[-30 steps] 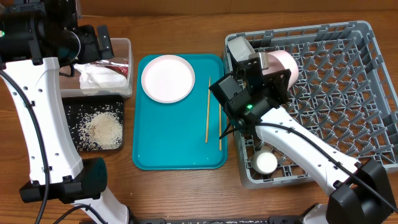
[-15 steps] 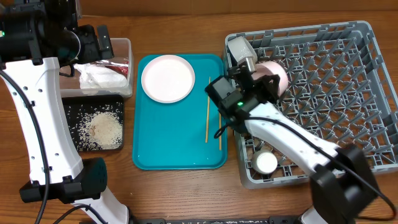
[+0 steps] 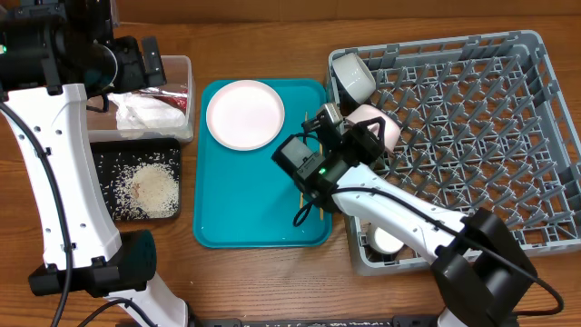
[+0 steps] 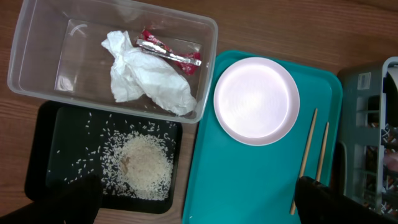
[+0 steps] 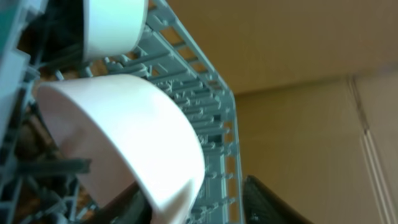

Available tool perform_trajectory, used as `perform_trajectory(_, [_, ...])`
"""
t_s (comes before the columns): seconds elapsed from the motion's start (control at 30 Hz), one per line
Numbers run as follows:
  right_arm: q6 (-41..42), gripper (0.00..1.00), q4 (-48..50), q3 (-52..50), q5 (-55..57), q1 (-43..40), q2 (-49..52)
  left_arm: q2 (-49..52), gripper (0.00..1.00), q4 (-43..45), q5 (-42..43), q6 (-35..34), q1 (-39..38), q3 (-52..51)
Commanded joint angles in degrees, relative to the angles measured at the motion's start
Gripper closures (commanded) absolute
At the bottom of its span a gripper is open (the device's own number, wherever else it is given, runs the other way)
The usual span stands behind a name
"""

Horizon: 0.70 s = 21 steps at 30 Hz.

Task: Sort waste into correct bins and load items into the dishwasher
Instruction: 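Move the right gripper to the white plate's edge and grasp it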

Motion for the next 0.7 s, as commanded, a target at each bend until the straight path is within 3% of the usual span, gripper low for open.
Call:
perform_trajectory(0.0, [0.5, 0.34, -0.6, 1.8, 0.1, 1.5, -0.6, -0.3, 0.00, 0.1, 0.5, -0.2, 0.2, 0.7])
perform_trajectory(0.13, [0.5, 0.18, -0.9, 4.6, -4.6, 1.5, -2.6, -0.3, 0.00, 0.1, 0.5, -0.2, 0.2, 0.7])
perform_trajectory(0.27, [1.0, 0.02, -0.7, 9.3, -19.2, 0.6, -6.6, -0.3, 0.00, 0.1, 0.5, -0.2, 0.2, 0.7])
perform_trajectory(0.37, [1.4, 0.00, -0.3, 11.5, -31.6, -0.6, -8.0, -0.3, 0.00, 0.1, 0.5, -0.2, 0.2, 0.7])
perform_trajectory(0.53, [1.4, 0.00, 5.5, 11.8, -68.0, -2.3, -8.3, -0.3, 0.00, 0.1, 0.5, -0.2, 0.2, 0.7])
perform_trajectory(0.67, [1.4, 0.00, 12.6, 11.8, -79.4, -2.5, -8.3, -0.3, 0.00, 0.1, 0.5, -0.2, 0.2, 0.7])
